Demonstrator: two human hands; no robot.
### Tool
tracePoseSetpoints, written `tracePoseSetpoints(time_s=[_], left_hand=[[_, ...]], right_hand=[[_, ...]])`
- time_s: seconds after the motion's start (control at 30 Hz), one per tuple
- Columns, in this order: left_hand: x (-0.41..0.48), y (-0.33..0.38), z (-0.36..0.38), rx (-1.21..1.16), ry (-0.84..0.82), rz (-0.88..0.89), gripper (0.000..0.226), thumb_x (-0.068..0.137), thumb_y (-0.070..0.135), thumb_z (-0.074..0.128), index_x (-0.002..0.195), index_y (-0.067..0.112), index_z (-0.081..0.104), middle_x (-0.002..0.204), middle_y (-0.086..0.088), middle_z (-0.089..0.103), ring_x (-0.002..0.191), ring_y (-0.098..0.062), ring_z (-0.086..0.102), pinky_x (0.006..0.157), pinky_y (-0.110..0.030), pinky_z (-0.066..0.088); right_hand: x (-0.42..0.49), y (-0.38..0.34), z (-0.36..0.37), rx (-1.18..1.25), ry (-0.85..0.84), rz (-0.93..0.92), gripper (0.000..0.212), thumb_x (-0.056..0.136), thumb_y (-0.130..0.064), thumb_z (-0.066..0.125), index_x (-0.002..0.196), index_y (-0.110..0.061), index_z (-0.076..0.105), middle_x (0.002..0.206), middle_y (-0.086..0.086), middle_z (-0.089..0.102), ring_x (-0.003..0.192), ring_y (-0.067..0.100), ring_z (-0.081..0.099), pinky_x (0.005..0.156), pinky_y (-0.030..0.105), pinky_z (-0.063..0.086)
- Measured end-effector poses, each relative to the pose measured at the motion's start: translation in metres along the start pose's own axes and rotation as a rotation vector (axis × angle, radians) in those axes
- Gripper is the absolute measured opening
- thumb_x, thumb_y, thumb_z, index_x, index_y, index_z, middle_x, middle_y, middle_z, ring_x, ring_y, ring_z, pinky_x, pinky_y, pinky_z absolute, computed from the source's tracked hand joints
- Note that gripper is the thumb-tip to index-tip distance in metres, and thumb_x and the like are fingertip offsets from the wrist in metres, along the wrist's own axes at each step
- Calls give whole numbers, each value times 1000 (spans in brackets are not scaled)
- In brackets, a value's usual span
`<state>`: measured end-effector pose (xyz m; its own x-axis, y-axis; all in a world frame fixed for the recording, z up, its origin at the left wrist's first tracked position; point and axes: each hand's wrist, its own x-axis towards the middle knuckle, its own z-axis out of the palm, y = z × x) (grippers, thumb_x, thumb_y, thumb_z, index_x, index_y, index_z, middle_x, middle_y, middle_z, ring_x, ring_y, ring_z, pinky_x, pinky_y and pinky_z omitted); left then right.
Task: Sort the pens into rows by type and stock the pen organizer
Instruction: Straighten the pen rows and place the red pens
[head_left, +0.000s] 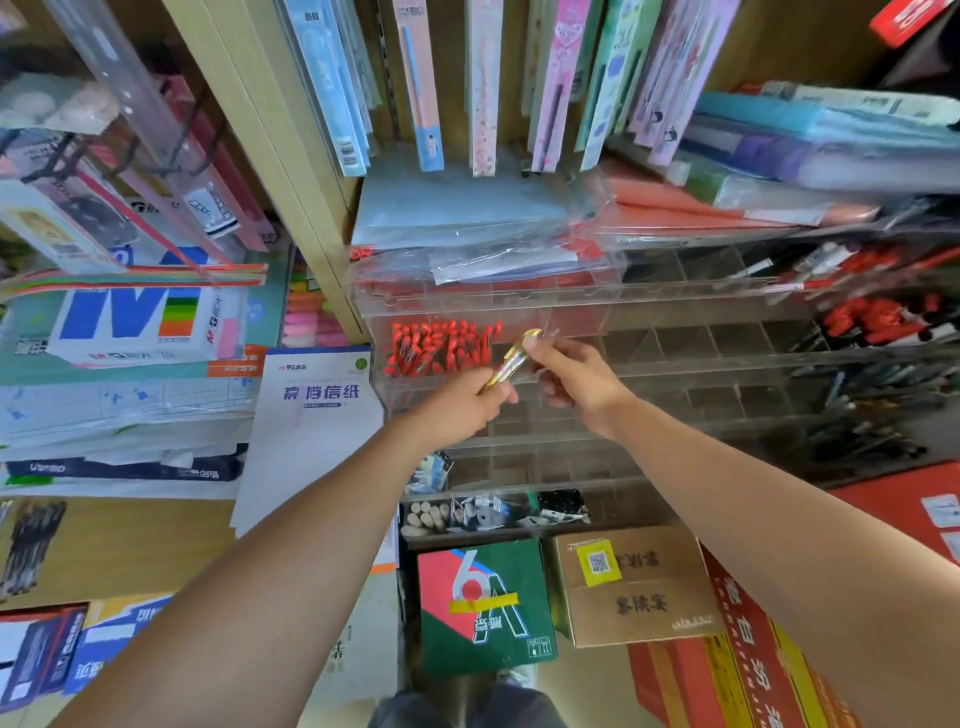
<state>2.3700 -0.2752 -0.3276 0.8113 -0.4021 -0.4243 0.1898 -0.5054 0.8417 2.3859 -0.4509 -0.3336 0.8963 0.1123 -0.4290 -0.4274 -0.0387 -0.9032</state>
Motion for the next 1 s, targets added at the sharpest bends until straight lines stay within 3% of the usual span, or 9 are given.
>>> tracePoseSetpoints(time_s=[0.07, 0.17, 0.3, 0.37, 0.53, 0.63, 0.73, 0.83, 1.0], left_hand=[[3, 11, 9, 32, -40, 13, 22, 103, 24, 38, 91, 15, 54, 68, 4, 45, 56, -8, 39, 53, -19, 34], [10, 19, 17, 55, -51, 0, 20, 103, 24, 38, 97, 11, 52, 75, 1, 53, 62, -10, 45, 58, -21, 39], [18, 22, 20, 301, 54, 7, 26, 100, 26, 44, 121, 13, 49, 102, -5, 56, 78, -19, 54, 68, -33, 46], [23, 26, 22, 404, 121, 35, 32, 99, 24, 46, 130, 13, 48, 123, -7, 51, 99, -24, 57, 87, -39, 49], [31, 35, 32, 620, 84, 107, 57, 99, 24, 47, 151, 23, 22, 157, 3, 21, 121, -20, 52, 96, -29, 42], [38, 28, 38, 703, 15, 65, 67, 99, 28, 47, 154, 23, 10, 161, 6, 2, 136, -29, 38, 98, -27, 41], [45, 17, 41, 803, -30, 0, 71, 99, 34, 44, 154, 17, 2, 161, -2, 0, 148, -23, 6, 118, -33, 10], [47, 12, 42, 837, -12, 0, 70, 99, 34, 43, 154, 16, 2, 161, -3, -1, 148, -21, 3, 118, -34, 5], [48, 12, 41, 822, -1, 6, 70, 99, 33, 43, 154, 19, 3, 161, -1, 1, 148, -20, 4, 118, -33, 4]], right_hand=[[-6, 1, 0, 57, -145, 29, 18, 89, -25, 66, 83, -8, 61, 62, 2, 56, 51, 10, 45, 46, 19, 34], [-8, 3, -8, 180, -97, 17, 14, 89, -14, 64, 79, -5, 61, 60, 3, 58, 52, 12, 52, 51, 19, 45], [-7, -2, -38, 216, 210, -16, 11, 89, -13, 65, 80, -6, 63, 69, 4, 61, 59, 13, 55, 57, 20, 52], [-5, -8, -58, 170, 398, -27, 13, 89, -16, 67, 79, -9, 62, 68, 4, 59, 59, 14, 55, 66, 25, 53], [8, -17, -85, 82, 655, -27, 13, 90, -24, 66, 84, -13, 62, 71, 0, 66, 61, 11, 65, 78, 27, 53], [20, -7, -81, -44, 640, 10, 15, 91, -24, 65, 83, -11, 61, 72, 3, 68, 66, 13, 67, 76, 27, 52], [29, 4, -72, -160, 587, 60, 17, 90, -24, 65, 86, -7, 64, 79, 7, 70, 63, 12, 64, 64, 21, 52], [36, 12, -64, -266, 543, 68, 19, 90, -25, 66, 85, -7, 65, 81, 8, 69, 66, 15, 63, 51, 13, 46], [41, 18, -61, -328, 493, 65, 16, 87, -22, 69, 85, -7, 68, 73, 7, 66, 66, 19, 62, 69, 31, 52]])
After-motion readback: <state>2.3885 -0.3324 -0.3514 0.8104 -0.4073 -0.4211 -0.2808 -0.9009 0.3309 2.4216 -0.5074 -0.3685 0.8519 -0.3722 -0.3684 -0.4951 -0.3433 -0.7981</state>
